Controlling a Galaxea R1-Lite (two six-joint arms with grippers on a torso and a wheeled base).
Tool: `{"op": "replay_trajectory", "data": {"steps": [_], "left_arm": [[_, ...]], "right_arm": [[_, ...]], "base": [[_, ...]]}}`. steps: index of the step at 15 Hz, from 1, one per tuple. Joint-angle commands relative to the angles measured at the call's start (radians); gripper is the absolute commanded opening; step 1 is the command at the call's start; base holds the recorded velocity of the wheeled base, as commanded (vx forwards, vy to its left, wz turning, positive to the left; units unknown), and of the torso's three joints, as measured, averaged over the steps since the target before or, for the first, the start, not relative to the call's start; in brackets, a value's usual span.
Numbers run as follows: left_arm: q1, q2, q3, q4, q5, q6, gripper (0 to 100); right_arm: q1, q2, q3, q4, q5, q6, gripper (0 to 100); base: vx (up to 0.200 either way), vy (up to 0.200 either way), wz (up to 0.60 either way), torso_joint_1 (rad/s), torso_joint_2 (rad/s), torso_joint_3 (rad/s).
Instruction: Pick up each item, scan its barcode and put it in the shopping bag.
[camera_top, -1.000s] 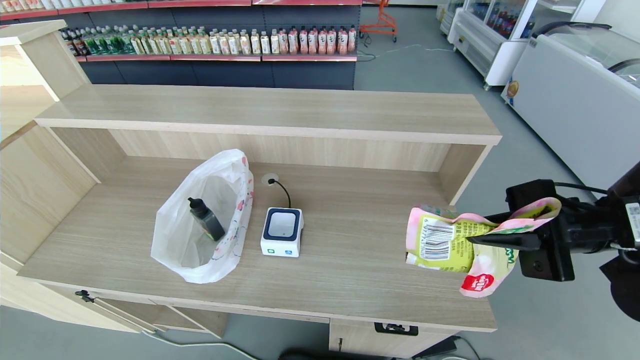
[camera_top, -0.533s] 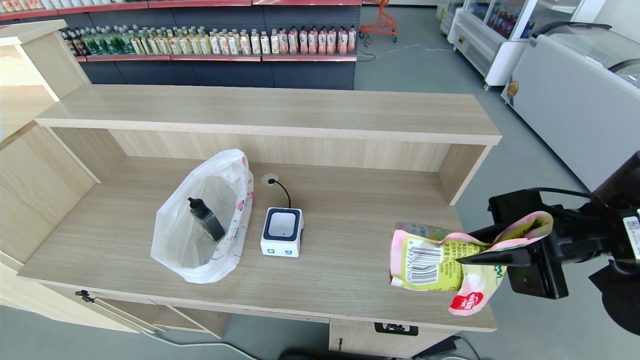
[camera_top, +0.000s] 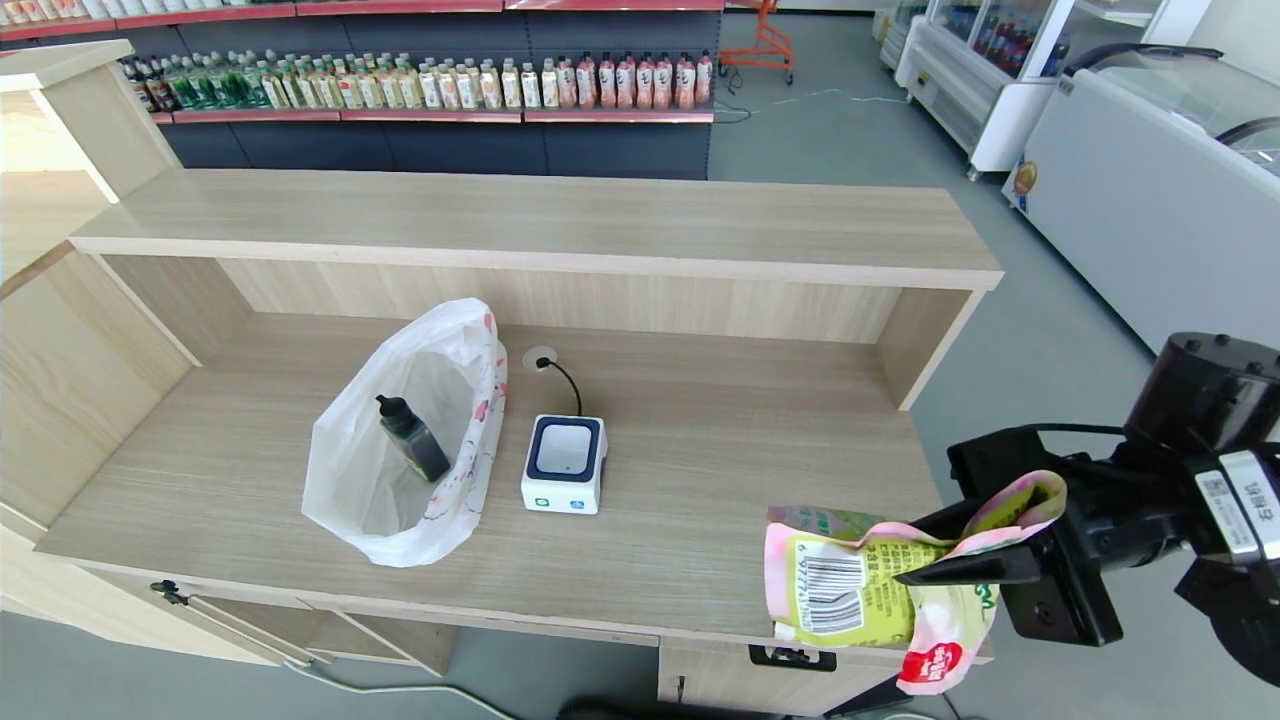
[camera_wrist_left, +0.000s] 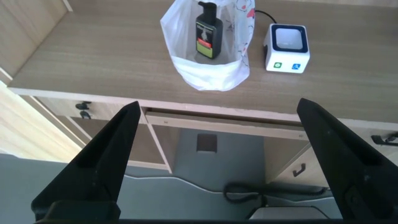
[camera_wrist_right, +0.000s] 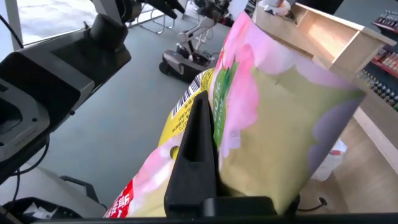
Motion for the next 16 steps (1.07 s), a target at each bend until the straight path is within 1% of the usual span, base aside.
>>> {"op": "replay_trajectory", "data": {"steps": [1,10,13,16], "left_arm": [[0.000,0.000,0.000,0.000,0.000,0.000,100],[0.000,0.000,0.000,0.000,0.000,0.000,100],[0.000,0.000,0.000,0.000,0.000,0.000,100],[0.000,0.000,0.000,0.000,0.000,0.000,100]], "right_arm": [[0.006,0.013,-0.002,0.009,0.041,0.000,0],[0.025,0.067,0.002,0.018,0.041,-0.009,0],[0.025,0.089,0.002,0.017,0.035,-0.045,0],[0.025,0.095,0.002,0.017,0.033,-0.049,0]], "base": [[0.000,0.000,0.00,0.000,0.00,0.000],[0.000,0.000,0.00,0.000,0.00,0.000],[0.000,0.000,0.00,0.000,0.00,0.000],[0.000,0.000,0.00,0.000,0.00,0.000]]}}
